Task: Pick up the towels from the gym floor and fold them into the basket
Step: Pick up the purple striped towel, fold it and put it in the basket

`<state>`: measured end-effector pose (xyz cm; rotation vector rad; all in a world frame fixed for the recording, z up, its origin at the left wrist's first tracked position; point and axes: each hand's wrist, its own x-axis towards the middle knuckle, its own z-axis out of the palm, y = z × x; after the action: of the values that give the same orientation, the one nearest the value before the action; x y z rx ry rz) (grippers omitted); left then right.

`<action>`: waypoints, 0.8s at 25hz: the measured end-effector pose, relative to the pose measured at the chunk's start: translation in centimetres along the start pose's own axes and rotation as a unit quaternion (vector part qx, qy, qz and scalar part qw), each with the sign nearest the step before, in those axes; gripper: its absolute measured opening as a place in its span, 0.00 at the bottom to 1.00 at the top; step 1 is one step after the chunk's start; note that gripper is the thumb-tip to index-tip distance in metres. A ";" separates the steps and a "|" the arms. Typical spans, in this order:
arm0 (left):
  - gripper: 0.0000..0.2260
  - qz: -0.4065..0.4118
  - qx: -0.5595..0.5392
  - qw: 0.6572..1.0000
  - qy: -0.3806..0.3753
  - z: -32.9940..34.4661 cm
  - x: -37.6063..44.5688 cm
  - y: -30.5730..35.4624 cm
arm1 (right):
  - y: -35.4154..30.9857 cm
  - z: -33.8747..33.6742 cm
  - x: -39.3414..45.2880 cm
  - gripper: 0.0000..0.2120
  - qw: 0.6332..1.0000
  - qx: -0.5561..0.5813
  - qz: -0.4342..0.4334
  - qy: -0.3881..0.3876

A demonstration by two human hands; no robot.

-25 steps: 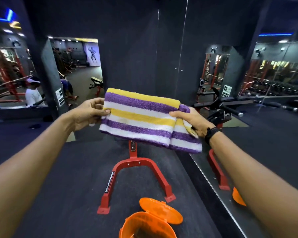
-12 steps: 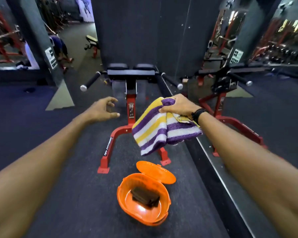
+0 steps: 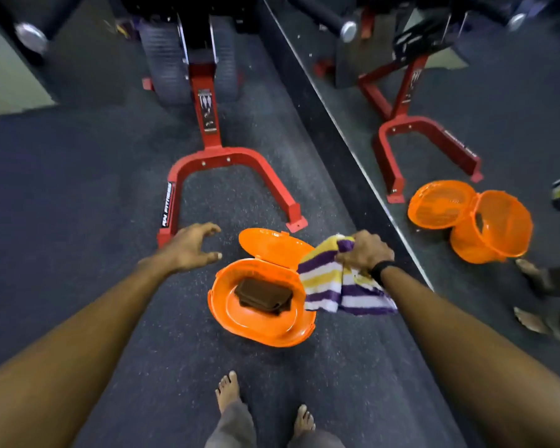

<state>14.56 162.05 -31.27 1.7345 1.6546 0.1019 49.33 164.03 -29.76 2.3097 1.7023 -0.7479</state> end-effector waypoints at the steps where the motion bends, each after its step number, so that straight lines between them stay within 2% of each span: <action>1: 0.28 -0.006 0.003 1.000 -0.019 1.8 1.7 -1.7 | 0.2 2.7 1.3 0.20 1.000 -0.023 0.012 -0.005; 5: 0.28 -0.016 0.009 0.997 -0.078 9.8 8.0 -7.8 | 0.1 14.2 6.8 0.18 0.997 -0.043 0.019 -0.062; 9: 0.26 -0.035 0.007 0.996 -0.085 16.0 12.8 -13.2 | 0.4 23.4 12.6 0.13 0.979 0.099 -0.041 -0.176; 10: 0.26 -0.038 0.007 0.995 -0.088 17.7 14.0 -14.6 | 0.8 25.8 14.3 0.16 0.974 0.111 -0.049 -0.193; 12: 0.26 -0.040 0.007 0.994 -0.101 20.8 15.4 -17.0 | 1.8 30.1 17.0 0.31 0.969 0.049 -0.051 -0.238; 13: 0.26 -0.044 0.007 0.993 -0.110 22.2 15.8 -17.8 | 2.3 31.7 17.9 0.37 0.969 -0.011 -0.054 -0.243; 15: 0.26 -0.050 0.013 0.991 -0.123 23.5 16.0 -18.2 | 3.0 33.5 18.4 0.38 0.974 -0.102 -0.064 -0.192; 17: 0.26 -0.046 0.029 0.990 -0.127 23.4 16.0 -17.3 | 2.9 33.2 18.0 0.34 0.979 -0.102 -0.083 -0.156; 20: 0.26 -0.036 0.036 0.992 -0.112 20.4 16.1 -13.7 | 2.6 29.4 17.0 0.30 0.985 -0.030 -0.105 -0.136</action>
<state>16.44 166.31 -60.29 1.6703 1.5683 -0.1828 46.95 165.03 -63.71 1.9048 1.8288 -0.9854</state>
